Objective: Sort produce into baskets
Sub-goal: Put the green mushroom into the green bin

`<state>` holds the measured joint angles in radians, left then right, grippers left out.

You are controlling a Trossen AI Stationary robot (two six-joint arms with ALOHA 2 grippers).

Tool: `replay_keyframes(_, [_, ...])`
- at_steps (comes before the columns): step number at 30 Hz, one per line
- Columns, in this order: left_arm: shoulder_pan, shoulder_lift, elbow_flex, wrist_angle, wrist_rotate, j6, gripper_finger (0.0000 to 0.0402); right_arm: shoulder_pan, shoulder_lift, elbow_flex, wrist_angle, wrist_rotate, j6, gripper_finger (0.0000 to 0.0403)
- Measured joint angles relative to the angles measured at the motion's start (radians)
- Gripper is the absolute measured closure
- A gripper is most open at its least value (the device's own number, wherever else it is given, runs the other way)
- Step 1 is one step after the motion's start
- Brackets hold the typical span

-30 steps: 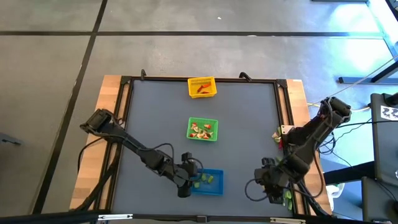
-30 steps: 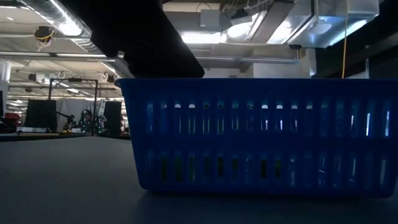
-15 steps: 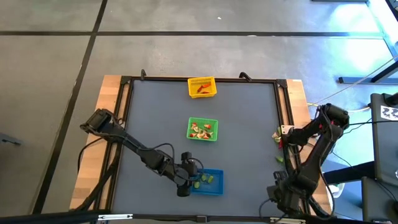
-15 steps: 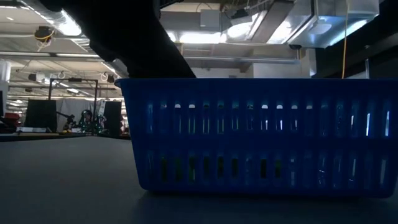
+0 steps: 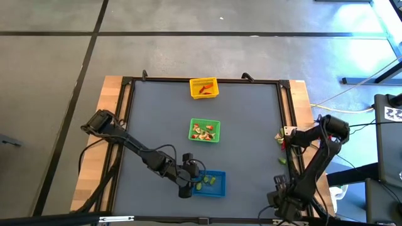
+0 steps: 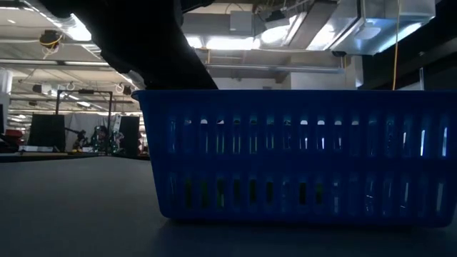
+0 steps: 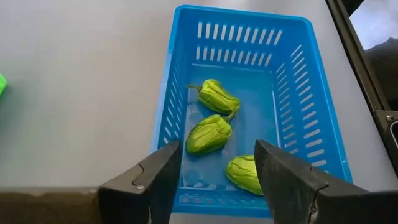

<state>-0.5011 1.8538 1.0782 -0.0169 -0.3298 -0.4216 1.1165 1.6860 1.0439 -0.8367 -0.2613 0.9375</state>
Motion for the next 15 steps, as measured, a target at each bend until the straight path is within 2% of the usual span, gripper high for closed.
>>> replay_keyframes(9, [0.001,0.0,0.0,0.002,-0.006,0.0,0.0202,0.058,0.049,0.0,0.032,-0.012,-0.003,0.0271])
replay_keyframes(15, [0.007,0.0,0.0,0.002,-0.014,-0.002,0.0202,0.055,0.049,0.0,0.021,0.035,-0.007,0.0338])
